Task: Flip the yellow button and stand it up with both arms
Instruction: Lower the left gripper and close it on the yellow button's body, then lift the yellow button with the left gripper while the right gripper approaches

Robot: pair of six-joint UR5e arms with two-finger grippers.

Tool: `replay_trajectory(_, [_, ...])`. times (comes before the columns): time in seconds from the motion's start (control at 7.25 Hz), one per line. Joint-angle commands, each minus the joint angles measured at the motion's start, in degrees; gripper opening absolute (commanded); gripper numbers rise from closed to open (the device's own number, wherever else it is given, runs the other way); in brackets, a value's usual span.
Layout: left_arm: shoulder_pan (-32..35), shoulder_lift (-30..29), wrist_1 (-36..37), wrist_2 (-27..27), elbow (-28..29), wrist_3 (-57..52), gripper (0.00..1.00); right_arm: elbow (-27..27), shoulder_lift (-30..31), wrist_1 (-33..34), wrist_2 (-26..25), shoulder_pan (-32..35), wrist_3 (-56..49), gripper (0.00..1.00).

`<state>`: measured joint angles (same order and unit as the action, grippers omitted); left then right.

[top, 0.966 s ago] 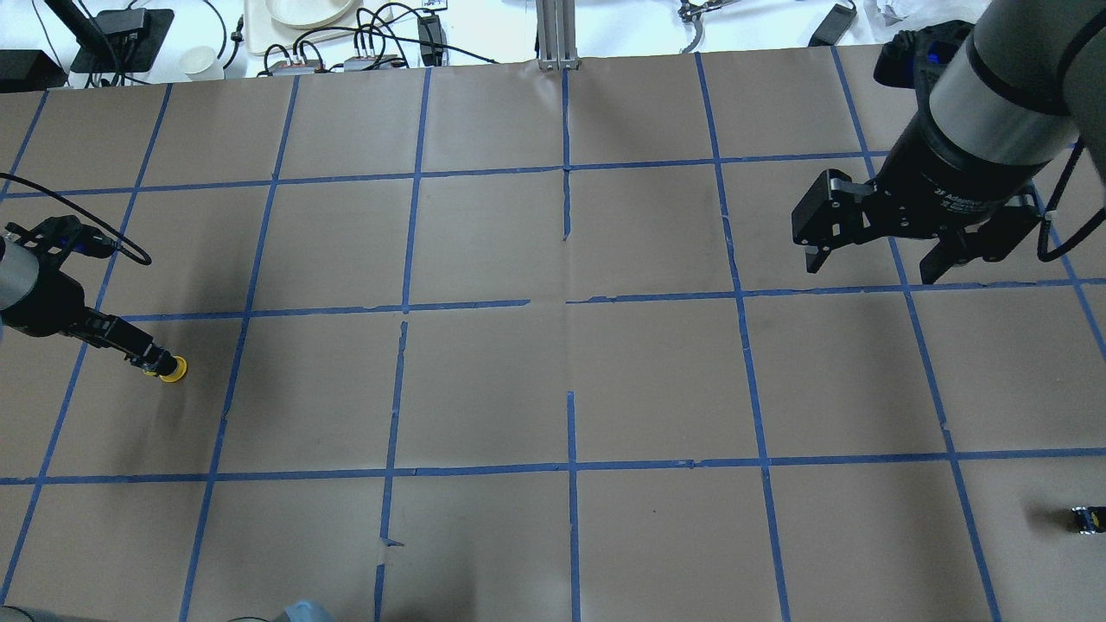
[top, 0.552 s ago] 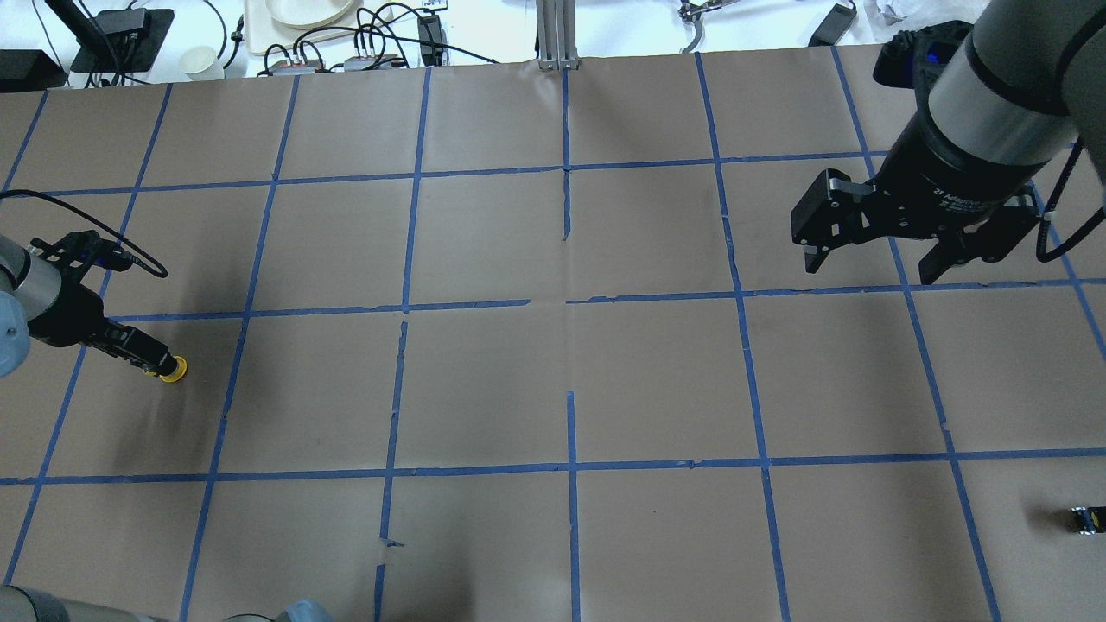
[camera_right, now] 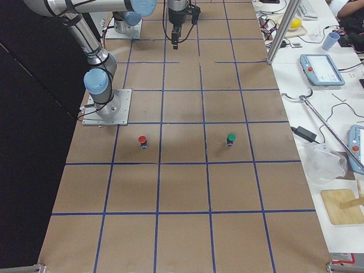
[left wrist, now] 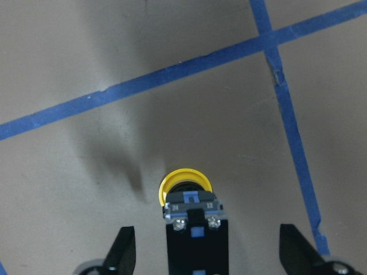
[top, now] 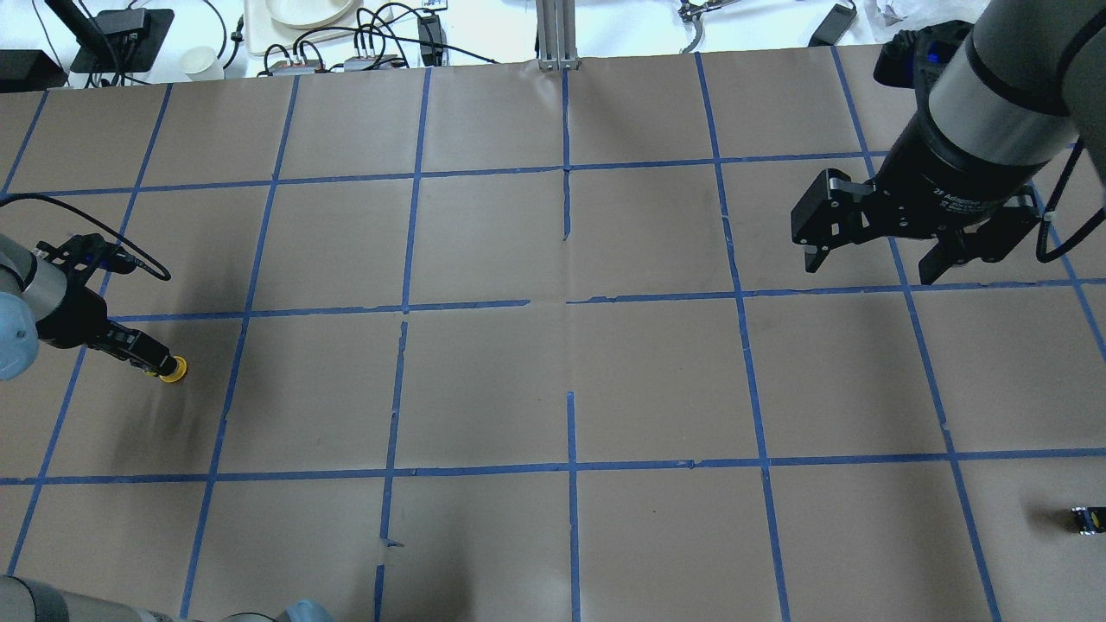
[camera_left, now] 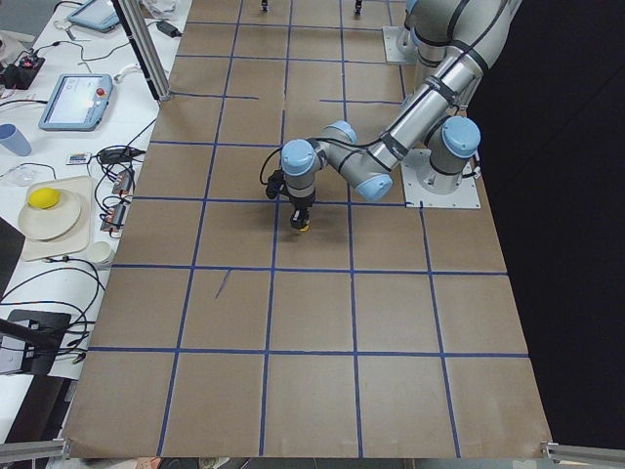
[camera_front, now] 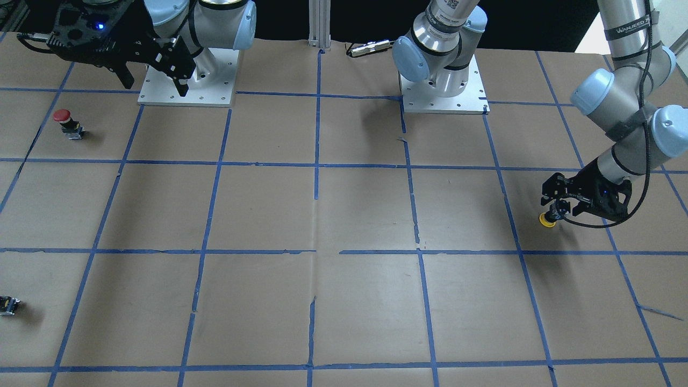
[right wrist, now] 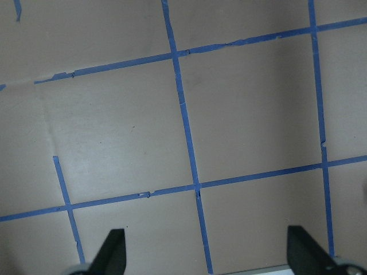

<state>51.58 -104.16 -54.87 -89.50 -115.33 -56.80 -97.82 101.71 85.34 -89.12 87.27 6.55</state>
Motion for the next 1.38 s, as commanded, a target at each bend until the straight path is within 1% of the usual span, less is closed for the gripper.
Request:
replay_trajectory(0.0, [0.1, 0.0, 0.3, -0.1, 0.5, -0.1, 0.31, 0.0, 0.0, 0.0, 0.0, 0.0, -0.1, 1.00])
replay_trajectory(0.14, [0.2, 0.2, 0.6, 0.3, 0.5, -0.1, 0.12, 0.0, 0.0, 0.0, 0.0, 0.0, 0.0, 1.00])
replay_trajectory(0.28, [0.3, 0.8, 0.5, 0.5, 0.5, 0.0, 0.08, 0.0, 0.0, 0.0, 0.0, 0.0, -0.1, 1.00])
replay_trajectory(0.41, [1.0, 2.5, 0.3, 0.5, 0.9, 0.1, 0.08, 0.0, -0.1, -0.1, 0.0, 0.0, -0.1, 1.00])
replay_trajectory(0.55, [1.7, 4.7, -2.5, 1.8, 3.6, 0.5, 0.07, 0.0, -0.3, -0.1, 0.0, 0.0, -0.2, 1.00])
replay_trajectory(0.69, [2.8, 7.0, -13.1, 9.5, 8.1, 1.4, 0.07, 0.1, -0.2, 0.1, 0.1, -0.1, -0.3, 1.00])
replay_trajectory(0.83, [4.8, 6.7, -21.8, 15.9, 14.6, 6.0, 0.07, 0.0, -0.3, 1.0, 0.3, -0.1, -0.1, 1.00])
replay_trajectory(0.97, [9.6, 6.5, -29.0, 21.2, 21.3, 11.9, 0.07, -0.1, -0.4, 1.1, 0.0, -0.1, 0.3, 1.00])
replay_trajectory(1.1, [16.6, 5.8, -33.8, 23.6, 27.7, 19.0, 0.07, 0.2, -0.5, 0.6, 0.7, -0.2, 0.7, 1.00])
replay_trajectory(1.24, [25.1, 5.6, -35.9, 28.3, 30.9, 27.6, 0.07, 0.3, -1.4, 0.6, 4.9, -0.3, 3.9, 1.00])
